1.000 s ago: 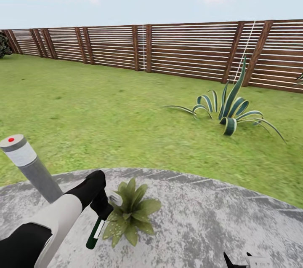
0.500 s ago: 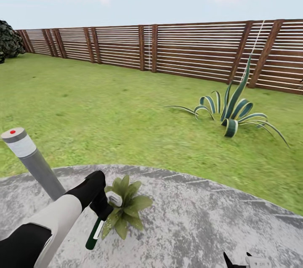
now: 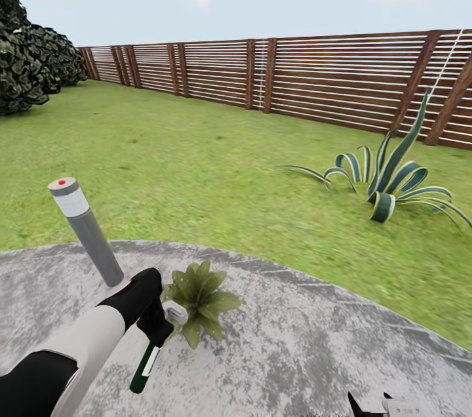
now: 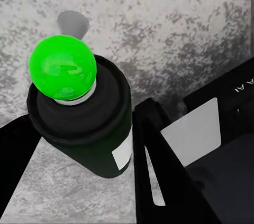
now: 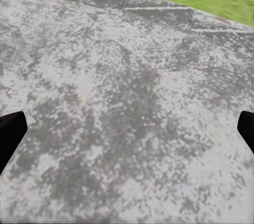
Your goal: Pick up the pesticide atomizer in the garden and spray insectifuge to fully cover both potted plants in the garden.
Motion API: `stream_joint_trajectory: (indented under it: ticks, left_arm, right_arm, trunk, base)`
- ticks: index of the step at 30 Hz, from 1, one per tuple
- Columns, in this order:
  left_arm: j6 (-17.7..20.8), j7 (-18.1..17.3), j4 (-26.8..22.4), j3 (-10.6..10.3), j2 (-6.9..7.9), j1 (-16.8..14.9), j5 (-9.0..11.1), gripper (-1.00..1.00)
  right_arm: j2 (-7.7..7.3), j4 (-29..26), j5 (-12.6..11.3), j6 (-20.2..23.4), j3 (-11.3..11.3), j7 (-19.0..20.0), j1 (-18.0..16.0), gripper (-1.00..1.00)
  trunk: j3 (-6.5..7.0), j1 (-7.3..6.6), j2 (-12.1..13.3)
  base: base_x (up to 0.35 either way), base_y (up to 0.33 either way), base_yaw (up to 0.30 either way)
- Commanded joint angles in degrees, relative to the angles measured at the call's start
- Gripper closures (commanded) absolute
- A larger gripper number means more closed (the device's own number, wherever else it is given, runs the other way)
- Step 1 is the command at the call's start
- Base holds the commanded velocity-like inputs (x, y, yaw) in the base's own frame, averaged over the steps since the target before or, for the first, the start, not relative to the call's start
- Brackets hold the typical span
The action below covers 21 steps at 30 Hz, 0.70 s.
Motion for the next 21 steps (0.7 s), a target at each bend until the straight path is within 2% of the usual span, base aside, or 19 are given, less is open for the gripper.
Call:
stream_joint_trajectory:
  ticks: [1, 7, 21]
  left_arm:
    - [0.3, -0.6, -0.1, -0.1, 0.03, 0.0, -0.5, 1.0]
    - [0.3, -0.4, 0.0, -0.1, 0.12, 0.0, -0.5, 1.0]
    - [0.6, -0.2, 2.2, -0.1, 0.12, 0.2, -0.6, 1.0]
  right_arm:
    - [0.01, 0.0, 0.2, -0.2, -0.5, 0.5, -0.1, -1.0]
    - [-0.01, 0.0, 0.2, -0.2, -0.5, 0.5, -0.1, -1.0]
    - [0.02, 1.6, 0.2, -0.3, -0.5, 0.5, -0.1, -1.0]
  trunk:
    - [-0.05, -0.03, 0.0]
    - [-0.05, -0.03, 0.0]
    - [-0.05, -0.03, 0.0]
  base:
    - [-0.23, -0.198, 0.279]
    - [-0.131, -0.1, 0.2]
    - [-0.002, -0.001, 0.006]
